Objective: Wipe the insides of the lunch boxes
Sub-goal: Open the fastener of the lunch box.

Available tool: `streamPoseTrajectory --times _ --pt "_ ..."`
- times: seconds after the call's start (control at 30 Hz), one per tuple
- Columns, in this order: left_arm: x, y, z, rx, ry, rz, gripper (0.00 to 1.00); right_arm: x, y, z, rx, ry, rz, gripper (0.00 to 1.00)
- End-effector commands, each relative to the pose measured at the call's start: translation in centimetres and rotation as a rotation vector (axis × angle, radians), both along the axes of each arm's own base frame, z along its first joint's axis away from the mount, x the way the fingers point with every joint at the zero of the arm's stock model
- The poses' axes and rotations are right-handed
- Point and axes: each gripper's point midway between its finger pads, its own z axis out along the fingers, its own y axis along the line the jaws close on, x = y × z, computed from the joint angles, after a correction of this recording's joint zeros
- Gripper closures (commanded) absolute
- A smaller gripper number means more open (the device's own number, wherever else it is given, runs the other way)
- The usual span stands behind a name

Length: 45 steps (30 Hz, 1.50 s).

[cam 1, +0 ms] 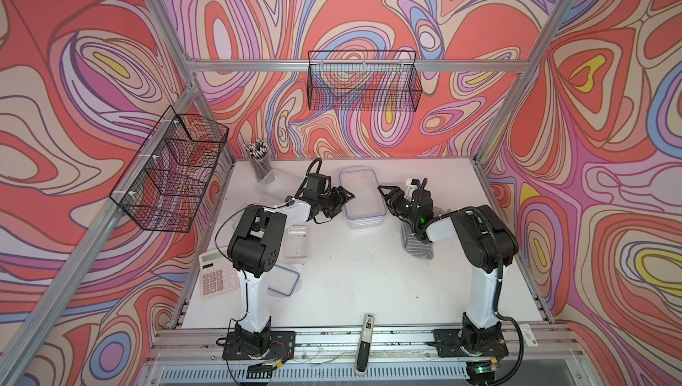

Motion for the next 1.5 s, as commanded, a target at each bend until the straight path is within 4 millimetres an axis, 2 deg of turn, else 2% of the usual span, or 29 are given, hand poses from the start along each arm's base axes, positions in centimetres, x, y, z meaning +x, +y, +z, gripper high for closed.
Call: streamPoseTrajectory --times 0.0,0.47,1.0,1.47 --pt "-1.3 0.3 -1.4 0.025 0.062 0.011 0.27 -0.1 0.7 0.8 0.094 -0.026 -0.013 0.33" --pt "-1.9 -0.5 -1.8 0.011 0.075 0.013 0.27 -0.2 2.3 1.3 0.212 -0.034 -0.042 0.48" --pt "-1.9 -0.6 -1.8 0.014 0.077 0.014 0.27 -0.3 2.7 0.3 0.229 -0.013 -0.044 0.71" --pt "-1.8 -0.5 -1.8 0.019 0.078 0.015 0.27 -0.4 2.9 0.2 0.234 -0.006 -0.041 0.84"
